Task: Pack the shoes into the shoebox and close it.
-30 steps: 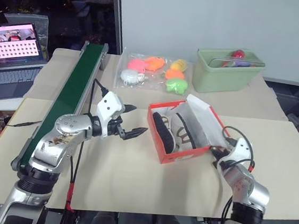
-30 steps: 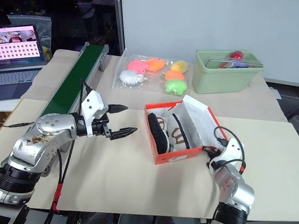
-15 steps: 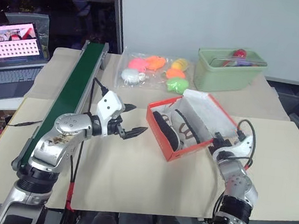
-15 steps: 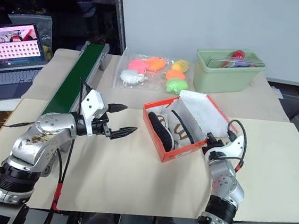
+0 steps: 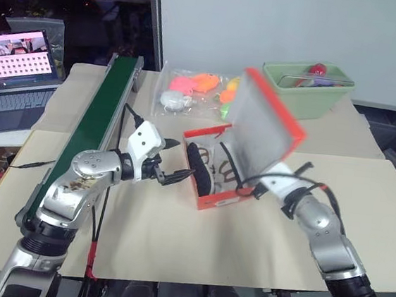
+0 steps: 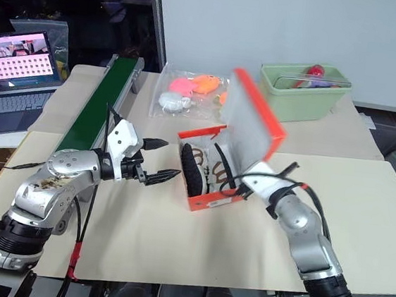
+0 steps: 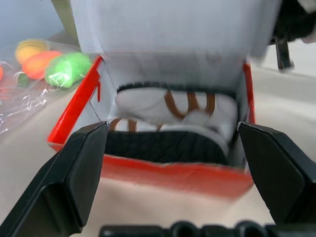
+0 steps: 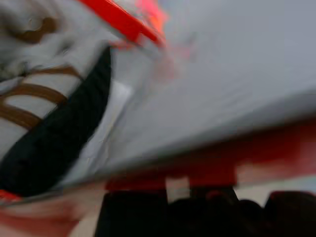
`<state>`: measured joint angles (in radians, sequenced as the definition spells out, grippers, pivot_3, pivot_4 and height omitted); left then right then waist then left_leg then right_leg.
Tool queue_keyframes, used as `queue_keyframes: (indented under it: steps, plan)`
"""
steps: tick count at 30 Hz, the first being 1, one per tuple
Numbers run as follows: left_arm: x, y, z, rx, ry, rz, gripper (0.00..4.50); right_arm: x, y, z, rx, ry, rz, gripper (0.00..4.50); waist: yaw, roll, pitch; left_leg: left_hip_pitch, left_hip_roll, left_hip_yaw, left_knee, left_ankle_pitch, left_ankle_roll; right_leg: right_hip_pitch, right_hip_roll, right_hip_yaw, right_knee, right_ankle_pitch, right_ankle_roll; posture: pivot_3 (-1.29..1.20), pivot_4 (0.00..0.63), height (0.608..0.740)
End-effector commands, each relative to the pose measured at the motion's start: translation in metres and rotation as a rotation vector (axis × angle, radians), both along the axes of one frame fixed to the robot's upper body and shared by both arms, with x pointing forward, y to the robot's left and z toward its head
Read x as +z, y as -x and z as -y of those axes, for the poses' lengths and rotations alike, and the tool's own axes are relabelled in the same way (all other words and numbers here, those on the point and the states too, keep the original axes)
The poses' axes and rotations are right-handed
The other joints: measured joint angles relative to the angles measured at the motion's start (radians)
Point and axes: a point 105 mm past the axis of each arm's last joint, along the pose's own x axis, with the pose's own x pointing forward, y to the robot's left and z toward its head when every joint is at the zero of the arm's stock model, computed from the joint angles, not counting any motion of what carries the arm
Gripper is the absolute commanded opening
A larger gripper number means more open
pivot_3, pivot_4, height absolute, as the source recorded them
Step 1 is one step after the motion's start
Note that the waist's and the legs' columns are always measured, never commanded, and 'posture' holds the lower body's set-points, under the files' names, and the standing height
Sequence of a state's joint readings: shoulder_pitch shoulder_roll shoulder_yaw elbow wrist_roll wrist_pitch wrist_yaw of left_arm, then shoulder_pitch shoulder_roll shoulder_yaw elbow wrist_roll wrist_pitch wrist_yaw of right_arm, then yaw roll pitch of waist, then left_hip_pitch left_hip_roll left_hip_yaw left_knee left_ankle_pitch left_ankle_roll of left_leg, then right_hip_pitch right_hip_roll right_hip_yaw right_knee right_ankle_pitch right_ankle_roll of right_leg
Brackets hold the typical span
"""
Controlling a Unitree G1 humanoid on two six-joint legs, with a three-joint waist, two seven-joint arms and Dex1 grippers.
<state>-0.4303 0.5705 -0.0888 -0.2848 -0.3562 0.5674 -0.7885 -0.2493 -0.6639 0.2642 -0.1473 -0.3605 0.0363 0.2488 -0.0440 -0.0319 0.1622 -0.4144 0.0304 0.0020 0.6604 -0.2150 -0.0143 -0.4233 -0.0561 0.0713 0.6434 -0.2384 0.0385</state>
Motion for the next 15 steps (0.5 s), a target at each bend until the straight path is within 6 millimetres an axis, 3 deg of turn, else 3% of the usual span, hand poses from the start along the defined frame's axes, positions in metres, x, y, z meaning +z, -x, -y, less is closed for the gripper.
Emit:
queue_keyframes:
  steps: [1,6,10,12,15]
  plan:
    - [0.011,0.004,0.004,-0.015,0.005,0.043,4.50,0.001,0.004,0.001,0.061,0.203,0.145,0.04,0.002,0.000,0.000,0.000,0.000,0.000,0.000,0.000,0.000,0.000,0.000,0.000,0.000,0.000,0.000,0.00,0.150,0.729]
    - [0.011,0.004,0.003,-0.016,0.000,0.038,4.50,0.016,0.001,0.002,0.073,0.223,0.248,0.04,0.003,-0.001,0.000,0.000,-0.001,0.000,0.001,0.000,0.000,0.001,-0.001,0.000,0.000,0.000,-0.001,0.00,0.150,0.729]
    - [0.012,0.003,-0.004,-0.006,-0.010,0.036,4.50,0.034,0.001,-0.003,0.086,0.132,0.276,0.04,-0.001,-0.001,0.000,0.000,0.000,0.000,0.001,0.000,0.000,0.001,-0.001,0.000,0.000,0.001,-0.001,0.00,0.150,0.729]
    - [0.013,0.003,-0.009,0.004,-0.015,0.035,4.50,0.040,-0.001,-0.006,0.078,0.035,0.240,0.04,-0.001,-0.001,0.000,0.000,0.000,0.000,0.001,0.000,0.000,0.001,0.000,0.000,0.000,0.001,-0.001,0.00,0.150,0.729]
    - [0.011,0.005,-0.019,0.009,-0.038,0.022,4.50,0.055,-0.009,-0.023,0.071,-0.439,-0.019,0.04,-0.003,-0.001,0.000,0.000,0.001,-0.001,0.001,0.000,0.000,0.001,0.000,0.000,0.000,0.001,-0.002,0.00,0.150,0.729]
